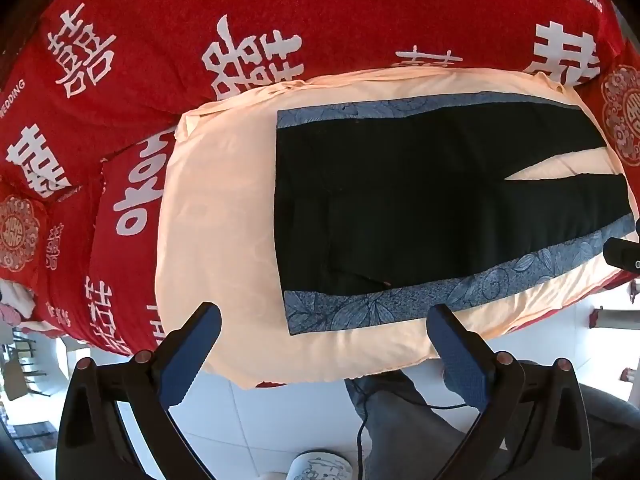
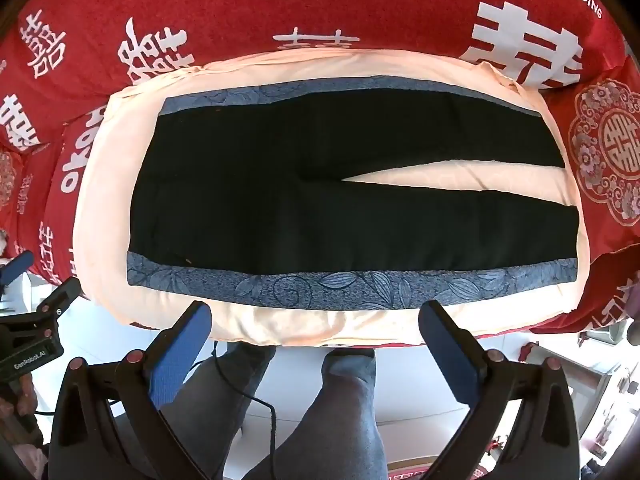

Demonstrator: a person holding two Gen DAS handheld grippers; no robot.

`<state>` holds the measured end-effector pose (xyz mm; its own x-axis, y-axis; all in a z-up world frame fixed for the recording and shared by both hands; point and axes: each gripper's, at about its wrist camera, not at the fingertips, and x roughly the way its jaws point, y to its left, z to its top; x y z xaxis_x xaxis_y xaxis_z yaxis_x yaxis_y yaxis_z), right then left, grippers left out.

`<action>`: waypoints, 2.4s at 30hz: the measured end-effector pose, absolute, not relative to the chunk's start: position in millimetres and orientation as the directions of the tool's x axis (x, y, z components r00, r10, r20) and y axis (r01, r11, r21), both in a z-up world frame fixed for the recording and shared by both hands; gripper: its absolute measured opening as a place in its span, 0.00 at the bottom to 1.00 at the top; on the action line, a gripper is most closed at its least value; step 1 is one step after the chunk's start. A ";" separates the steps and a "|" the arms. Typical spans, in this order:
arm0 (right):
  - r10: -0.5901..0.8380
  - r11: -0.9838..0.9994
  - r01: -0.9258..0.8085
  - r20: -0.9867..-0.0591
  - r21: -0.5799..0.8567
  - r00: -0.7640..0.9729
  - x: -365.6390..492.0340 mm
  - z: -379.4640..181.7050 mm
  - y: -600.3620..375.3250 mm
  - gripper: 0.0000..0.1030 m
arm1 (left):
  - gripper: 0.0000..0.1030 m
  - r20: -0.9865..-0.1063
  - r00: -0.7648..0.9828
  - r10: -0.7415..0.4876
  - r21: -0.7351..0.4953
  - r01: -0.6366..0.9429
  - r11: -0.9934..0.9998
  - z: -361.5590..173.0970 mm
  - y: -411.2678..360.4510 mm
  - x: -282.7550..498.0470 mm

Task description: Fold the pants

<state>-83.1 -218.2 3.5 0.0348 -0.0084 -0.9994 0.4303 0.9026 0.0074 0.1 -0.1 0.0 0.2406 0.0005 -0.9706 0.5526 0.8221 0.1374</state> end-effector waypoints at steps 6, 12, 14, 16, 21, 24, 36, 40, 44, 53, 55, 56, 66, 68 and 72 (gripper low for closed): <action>-0.011 0.899 0.437 -0.999 0.005 0.034 -84.4 3.9 -219.0 1.00 | 1.00 -0.967 0.254 0.005 0.151 0.559 0.815 1.6 -4.7 -2.3; -0.010 0.900 0.437 -0.999 0.006 0.034 -85.0 4.0 -219.6 1.00 | 1.00 -0.965 0.261 0.009 0.159 0.560 0.813 1.4 -2.5 -5.4; -0.010 0.899 0.437 -0.999 0.006 0.034 -85.2 4.0 -219.7 1.00 | 1.00 -0.967 0.255 0.009 0.155 0.561 0.814 2.6 -3.0 -0.7; -0.010 0.899 0.438 -0.999 0.005 0.033 -85.7 4.1 -219.9 1.00 | 1.00 -0.962 0.272 0.013 0.170 0.562 0.810 3.3 -3.2 -1.6; -0.009 0.895 0.445 -0.999 0.007 0.033 -88.4 3.9 -221.6 1.00 | 1.00 -0.968 0.252 -0.011 0.140 0.571 0.809 3.6 -4.8 -2.2; -0.010 0.895 0.447 -0.999 0.006 0.033 -88.6 4.2 -221.9 1.00 | 1.00 -0.967 0.251 -0.036 0.118 0.570 0.813 4.0 -4.4 -2.0; -0.002 0.890 0.456 -1.000 0.012 0.030 -87.9 2.2 -222.7 1.00 | 1.00 -0.956 0.295 -0.002 0.175 0.572 0.802 2.9 -7.1 -5.0; -0.001 0.889 0.458 -1.000 0.011 0.027 -87.9 1.6 -223.5 1.00 | 1.00 -0.952 0.307 -0.002 0.182 0.569 0.802 2.6 -7.5 -5.9; 0.000 0.887 0.461 -1.000 0.011 0.025 -87.9 1.6 -223.8 1.00 | 1.00 -0.958 0.287 -0.002 0.170 0.573 0.802 2.4 -7.5 -5.1; 0.003 0.886 0.463 -1.000 0.013 0.024 -88.9 0.9 -223.9 1.00 | 1.00 -0.951 0.307 0.023 0.203 0.568 0.798 1.4 -8.2 -5.8; 0.006 0.885 0.466 -1.000 0.016 0.025 -90.7 0.1 -224.3 1.00 | 1.00 -0.953 0.301 0.022 0.198 0.569 0.798 0.8 -7.8 -6.6; 0.007 0.883 0.470 -1.000 0.018 0.025 -91.6 0.0 -224.9 1.00 | 1.00 -0.953 0.301 0.021 0.198 0.570 0.797 0.7 -8.2 -7.2; 0.009 0.868 0.495 -1.000 0.022 0.029 -97.7 -0.5 -224.6 1.00 | 1.00 -0.943 0.332 0.016 0.214 0.570 0.793 2.3 -7.5 -10.2; 0.011 0.865 0.500 -0.999 0.027 0.035 -98.6 -0.5 -224.7 1.00 | 1.00 -0.943 0.331 0.026 0.221 0.569 0.792 2.2 -7.7 -10.5; 0.018 0.866 0.498 -0.999 0.039 0.047 -100.6 -0.5 -226.7 1.00 | 1.00 -0.943 0.332 0.018 0.213 0.562 0.800 4.4 -5.4 -10.6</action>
<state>-100.6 -226.7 -0.5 0.0468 0.0178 -0.9987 0.4979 0.8664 0.0388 -10.6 -5.4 4.4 0.3318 0.0182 -0.9432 0.5615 0.7996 0.2130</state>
